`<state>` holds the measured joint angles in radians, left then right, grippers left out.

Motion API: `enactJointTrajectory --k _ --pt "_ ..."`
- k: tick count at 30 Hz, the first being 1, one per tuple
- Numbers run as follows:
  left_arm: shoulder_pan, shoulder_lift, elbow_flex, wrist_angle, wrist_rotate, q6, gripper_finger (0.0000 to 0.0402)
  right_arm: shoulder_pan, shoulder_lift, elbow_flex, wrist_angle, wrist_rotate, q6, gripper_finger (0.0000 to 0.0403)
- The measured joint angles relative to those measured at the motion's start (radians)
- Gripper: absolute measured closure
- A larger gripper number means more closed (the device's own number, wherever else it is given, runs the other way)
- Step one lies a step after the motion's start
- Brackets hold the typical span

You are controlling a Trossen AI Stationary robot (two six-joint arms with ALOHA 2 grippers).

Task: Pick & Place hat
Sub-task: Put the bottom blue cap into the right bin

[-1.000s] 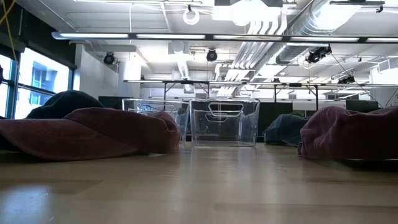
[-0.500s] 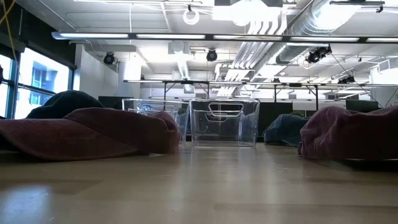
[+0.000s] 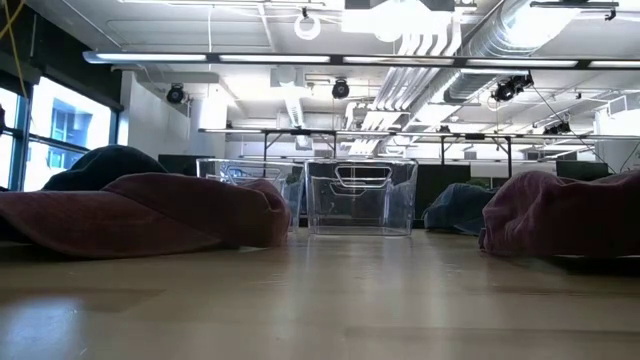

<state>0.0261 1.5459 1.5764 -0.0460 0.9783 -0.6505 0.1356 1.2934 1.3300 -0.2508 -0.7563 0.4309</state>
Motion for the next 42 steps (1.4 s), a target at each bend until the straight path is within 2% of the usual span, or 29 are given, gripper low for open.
enactJointTrajectory --k 7,11,15,18,21,25,28,31,34,42 --pt "0.0 0.0 0.0 0.093 -0.047 -0.137 0.0298 0.0 0.0 0.0 -0.003 0.018 -0.016 0.0397" --pt "0.0 0.0 0.0 0.096 -0.058 -0.177 0.0343 0.0 0.0 0.0 -0.006 0.021 -0.044 0.0399" --pt "0.0 0.0 0.0 0.096 -0.075 -0.178 0.0392 0.0 0.001 0.0 -0.009 0.049 -0.038 0.0383" --pt "0.0 0.0 0.0 0.094 -0.09 -0.177 0.0389 -0.007 0.002 0.0 -0.012 0.057 -0.005 0.0355" --pt "0.0 0.0 0.0 0.089 -0.105 -0.166 0.0391 -0.027 0.002 0.0 -0.001 0.039 0.047 0.031" --pt "0.0 0.0 0.0 0.089 -0.108 -0.155 0.0398 -0.045 0.002 0.0 0.089 -0.074 0.12 0.0251" --pt "0.0 0.0 0.0 0.089 -0.11 -0.136 0.0397 -0.051 0.002 0.0 0.148 -0.132 0.183 0.0226" --pt "0.0 0.0 0.0 0.09 -0.11 -0.132 0.04 -0.052 0.003 0.0 0.195 -0.188 0.24 0.0223" --pt "0.0 0.0 0.0 0.089 -0.103 -0.111 0.04 -0.051 0.002 0.0 0.2 -0.194 0.258 0.0229" --pt "0.0 0.0 0.0 0.089 -0.087 -0.087 0.04 -0.051 0.002 0.0 0.064 -0.062 0.134 0.0258"
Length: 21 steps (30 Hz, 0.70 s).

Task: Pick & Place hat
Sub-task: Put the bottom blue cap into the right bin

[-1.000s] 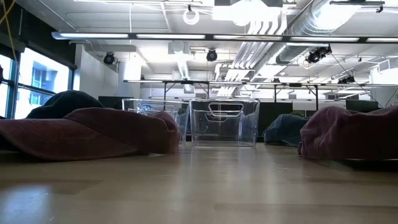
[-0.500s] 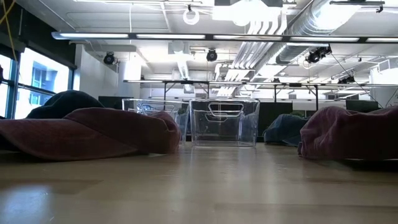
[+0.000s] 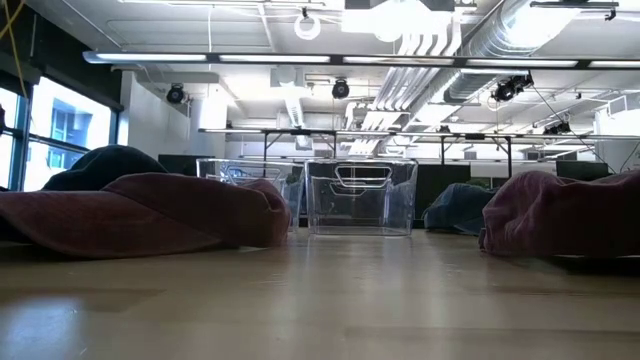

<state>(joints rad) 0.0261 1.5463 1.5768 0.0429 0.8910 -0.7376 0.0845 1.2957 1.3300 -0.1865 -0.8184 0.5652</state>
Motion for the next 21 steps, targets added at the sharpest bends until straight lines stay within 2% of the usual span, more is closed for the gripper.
enactJointTrajectory --k 3,6,9,10,13,16,21 --pt "0.0 0.0 0.0 0.0 0.018 0.0 0.04 0.0 0.0 0.0 -0.042 0.001 -0.025 0.0283" --pt "0.0 0.0 0.0 -0.001 0.022 0.0 0.0393 0.0 0.0 0.0 -0.052 0.002 -0.043 0.0328" --pt "0.0 0.0 0.0 0.0 0.023 0.0 0.0367 0.0 0.0 0.0 -0.04 0.003 -0.07 0.0386" --pt "0.0 0.0 0.0 0.0 0.023 0.0 0.0354 0.0 0.0 0.0 -0.034 0.006 -0.079 0.0393" --pt "0.0 0.0 0.0 -0.023 0.035 0.0 0.0313 0.0 0.0 0.0 -0.025 0.024 -0.084 0.0385" --pt "0.0 0.007 0.0 -0.072 0.077 0.003 0.0279 0.0 0.0 0.0 -0.025 0.026 -0.1 0.0396" --pt "0.0 0.013 0.0 -0.196 0.075 0.122 0.0258 0.0 0.0 0.0 -0.03 0.027 -0.113 0.0386"
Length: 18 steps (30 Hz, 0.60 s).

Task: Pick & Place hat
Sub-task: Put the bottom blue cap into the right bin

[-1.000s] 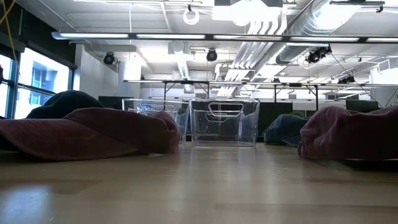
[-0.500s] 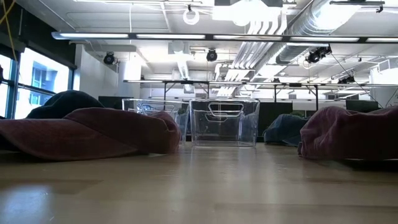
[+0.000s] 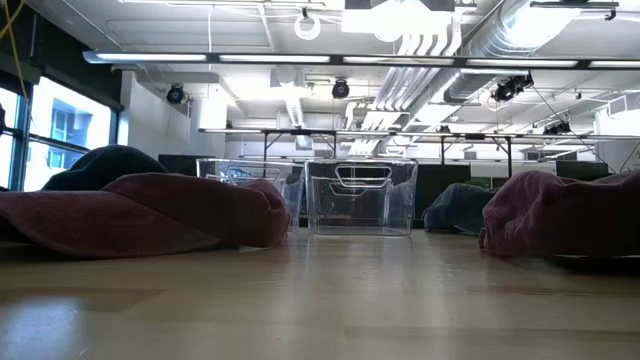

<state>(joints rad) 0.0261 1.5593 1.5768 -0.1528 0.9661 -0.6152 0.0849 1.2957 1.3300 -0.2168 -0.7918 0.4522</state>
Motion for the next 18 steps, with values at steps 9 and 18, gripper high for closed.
enactJointTrajectory --k 9,18 --pt "0.0 0.0 0.0 -0.135 0.033 0.128 0.0257 0.0 0.0 0.0 -0.005 0.001 -0.02 0.0395" --pt "0.0 0.029 0.002 -0.129 0.014 0.124 0.0256 0.001 0.0 0.0 -0.003 0.038 -0.113 0.04"
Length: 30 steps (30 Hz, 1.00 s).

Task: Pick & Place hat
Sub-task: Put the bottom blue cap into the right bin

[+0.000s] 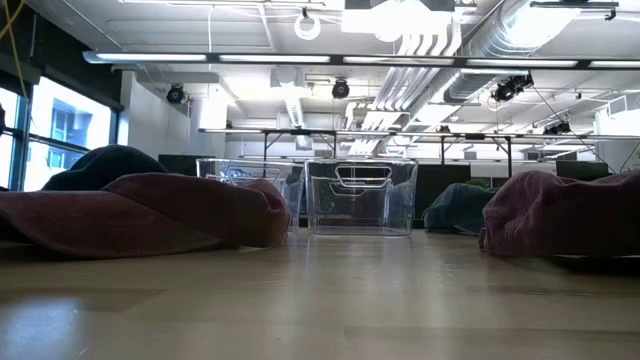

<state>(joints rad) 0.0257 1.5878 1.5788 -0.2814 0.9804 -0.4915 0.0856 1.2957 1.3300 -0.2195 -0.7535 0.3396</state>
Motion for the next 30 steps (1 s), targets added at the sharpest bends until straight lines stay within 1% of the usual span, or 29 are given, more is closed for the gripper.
enactJointTrajectory --k 2,5,9,11,13,15,18,20,22,26,27,28,30 --pt "0.0 0.007 -0.006 -0.015 -0.006 -0.016 0.0256 0.0 0.0 0.0 0.006 0.005 -0.006 0.04" --pt "-0.002 0.018 0.002 0.016 0.004 -0.066 0.0256 0.0 0.0 0.0 0.008 0.018 -0.008 0.04" --pt "0.0 0.032 -0.005 -0.008 0.102 -0.053 0.0256 0.0 0.0 0.0 -0.003 0.023 -0.008 0.0401" --pt "0.0 0.026 -0.002 0.003 0.13 -0.031 0.0256 0.0 -0.005 0.0 -0.018 0.029 -0.007 0.0401" --pt "0.0 0.019 -0.001 0.007 0.136 -0.013 0.0256 0.0 -0.013 0.0 -0.038 0.054 -0.008 0.0401" --pt "0.0 0.009 -0.003 0.002 0.132 -0.01 0.0257 0.0 -0.016 0.0 -0.048 0.055 -0.008 0.0401" --pt "0.0 0.0 -0.002 0.058 0.135 -0.01 0.0264 0.006 -0.016 0.0 -0.048 0.049 -0.003 0.0401" --pt "0.0 -0.015 -0.003 0.065 0.131 -0.01 0.0278 0.01 -0.016 0.0 -0.049 0.049 -0.002 0.0399" --pt "0.0 -0.023 -0.001 0.087 0.125 -0.008 0.0302 0.016 -0.016 0.0 -0.049 0.049 0.001 0.0399" --pt "0.0 -0.022 -0.003 0.079 0.115 0.013 0.038 0.022 -0.016 0.0 -0.049 0.046 0.037 0.0399" --pt "0.0 -0.024 -0.004 0.081 0.114 0.013 0.039 0.025 -0.016 0.0 -0.049 0.048 0.053 0.0397" --pt "0.0 -0.027 -0.004 0.091 0.115 0.011 0.0391 0.027 -0.016 0.0 -0.048 0.051 0.073 0.0393" --pt "0.0 -0.031 -0.002 0.102 0.111 0.009 0.0385 0.027 -0.016 0.0 -0.04 0.054 0.119 0.0378"
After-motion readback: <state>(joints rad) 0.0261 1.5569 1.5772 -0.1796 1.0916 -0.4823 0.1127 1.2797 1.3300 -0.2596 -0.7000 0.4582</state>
